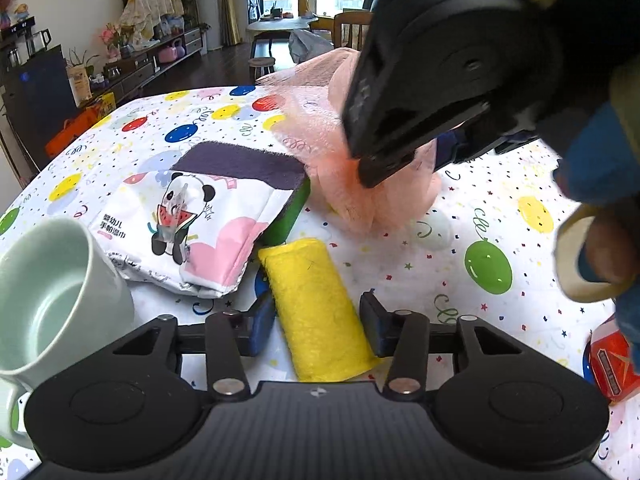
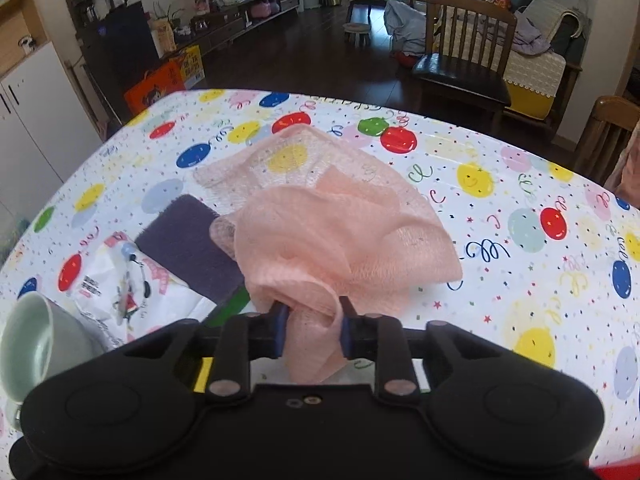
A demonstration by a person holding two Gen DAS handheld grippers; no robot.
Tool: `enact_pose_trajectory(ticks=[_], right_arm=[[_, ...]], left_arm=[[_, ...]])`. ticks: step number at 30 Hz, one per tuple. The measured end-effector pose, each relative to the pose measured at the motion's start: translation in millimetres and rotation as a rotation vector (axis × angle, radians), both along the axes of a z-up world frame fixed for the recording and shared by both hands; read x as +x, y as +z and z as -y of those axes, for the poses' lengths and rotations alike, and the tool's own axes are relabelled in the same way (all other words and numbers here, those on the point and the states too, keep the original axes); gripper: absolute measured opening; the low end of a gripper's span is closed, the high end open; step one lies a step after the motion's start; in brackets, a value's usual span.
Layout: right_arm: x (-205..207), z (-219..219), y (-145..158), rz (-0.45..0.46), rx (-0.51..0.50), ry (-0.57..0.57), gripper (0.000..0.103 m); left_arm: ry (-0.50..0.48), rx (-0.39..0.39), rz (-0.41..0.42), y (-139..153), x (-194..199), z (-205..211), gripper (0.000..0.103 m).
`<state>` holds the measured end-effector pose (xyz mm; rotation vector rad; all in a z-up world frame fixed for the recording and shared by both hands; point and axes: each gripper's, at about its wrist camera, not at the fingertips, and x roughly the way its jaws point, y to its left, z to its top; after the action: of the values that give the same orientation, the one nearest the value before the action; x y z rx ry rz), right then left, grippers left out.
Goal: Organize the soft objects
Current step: 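Grasp the yellow sponge cloth with left tool while right tool grasps pink puff, then carry the yellow sponge cloth and pink puff with both tools over the box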
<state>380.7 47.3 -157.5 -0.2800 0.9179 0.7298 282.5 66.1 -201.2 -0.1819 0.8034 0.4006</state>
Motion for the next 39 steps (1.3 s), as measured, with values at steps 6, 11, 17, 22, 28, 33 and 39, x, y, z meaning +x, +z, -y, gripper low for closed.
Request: enact_pose_trajectory(ticks=[6,11,17,22,28,33,39], right_arm=[[-17,10,17,0.041,0.031,-0.022,0.008],[-39,21,34,0.059,0.065,-0.022,0.007],[-67,39,59,0.088,0.103,-0.025,0.007],[-86,59,78,0.099,0.140,-0.043,0.007],[-118,87,103,0.116,0.172,-0.045,0.007],[-144,117,126,0.126,0.211,-0.054,0.007],[-168,156,147,0.139,0.265,-0.083,0.007]], left_arm=[[-0.010,-0.009,-0.003,2,-7,1,0.040],[-0.031,-0.006,0.009,8,-15,4,0.039],[-0.045,-0.023,0.036,24,-31,4,0.035],[-0.091,-0.038,0.053,33,-43,7,0.033],[-0.111,-0.054,0.088,51,-62,5,0.033],[-0.133,-0.085,0.126,74,-81,3,0.033],[-0.187,-0.110,0.183,107,-99,13,0.033]])
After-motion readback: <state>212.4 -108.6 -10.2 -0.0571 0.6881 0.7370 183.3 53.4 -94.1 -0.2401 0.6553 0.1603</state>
